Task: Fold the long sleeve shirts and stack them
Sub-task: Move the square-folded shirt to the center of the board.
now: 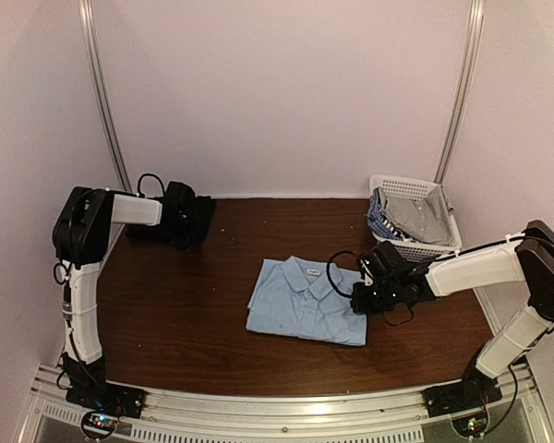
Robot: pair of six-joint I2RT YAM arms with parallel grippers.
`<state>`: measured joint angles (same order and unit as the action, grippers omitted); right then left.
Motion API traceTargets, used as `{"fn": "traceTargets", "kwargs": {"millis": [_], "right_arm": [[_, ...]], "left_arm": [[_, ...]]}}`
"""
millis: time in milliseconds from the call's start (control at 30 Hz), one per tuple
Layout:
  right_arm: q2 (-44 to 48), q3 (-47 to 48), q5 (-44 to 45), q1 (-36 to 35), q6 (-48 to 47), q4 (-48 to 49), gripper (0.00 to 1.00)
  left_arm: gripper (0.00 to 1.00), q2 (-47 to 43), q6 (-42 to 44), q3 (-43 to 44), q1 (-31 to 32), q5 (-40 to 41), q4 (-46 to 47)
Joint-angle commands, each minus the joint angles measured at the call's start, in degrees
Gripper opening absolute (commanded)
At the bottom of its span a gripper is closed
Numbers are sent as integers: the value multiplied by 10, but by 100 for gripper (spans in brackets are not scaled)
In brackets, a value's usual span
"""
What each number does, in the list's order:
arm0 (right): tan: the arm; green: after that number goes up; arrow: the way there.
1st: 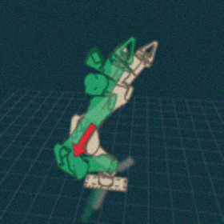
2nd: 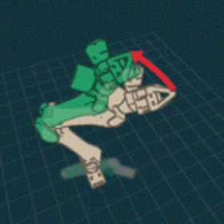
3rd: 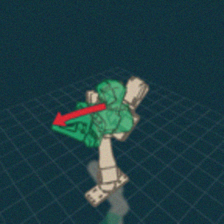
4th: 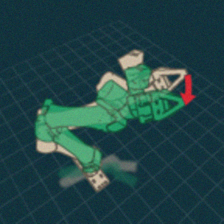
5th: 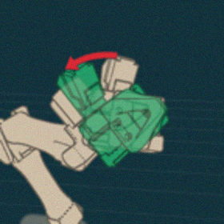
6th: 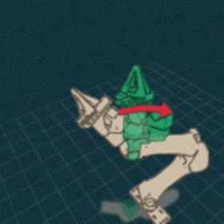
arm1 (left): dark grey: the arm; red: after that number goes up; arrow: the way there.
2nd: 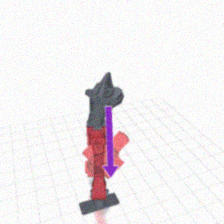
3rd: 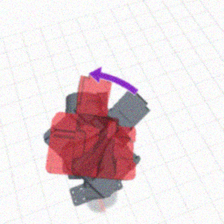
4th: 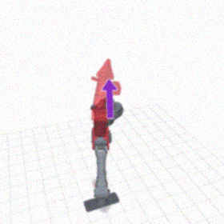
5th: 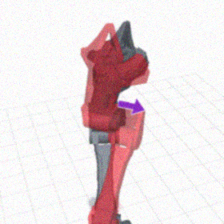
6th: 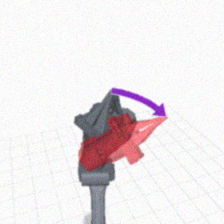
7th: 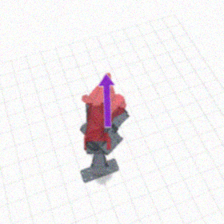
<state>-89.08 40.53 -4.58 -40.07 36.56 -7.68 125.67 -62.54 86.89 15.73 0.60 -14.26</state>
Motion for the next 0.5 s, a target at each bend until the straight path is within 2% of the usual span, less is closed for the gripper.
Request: {"fn": "traceTargets", "kwargs": {"millis": [0,333,467], "right_arm": [[22,-3,1,5,-13,-8,0],[44,-37,-5,6,-17,5,0],[55,-54,-4,6,-14,10,0]], "left_arm": [[0,-33,-7,-39,20,-6,26],[0,-144,-142,-207,156,16,88],[0,-129,-169,-200,199,-6,115]]}}
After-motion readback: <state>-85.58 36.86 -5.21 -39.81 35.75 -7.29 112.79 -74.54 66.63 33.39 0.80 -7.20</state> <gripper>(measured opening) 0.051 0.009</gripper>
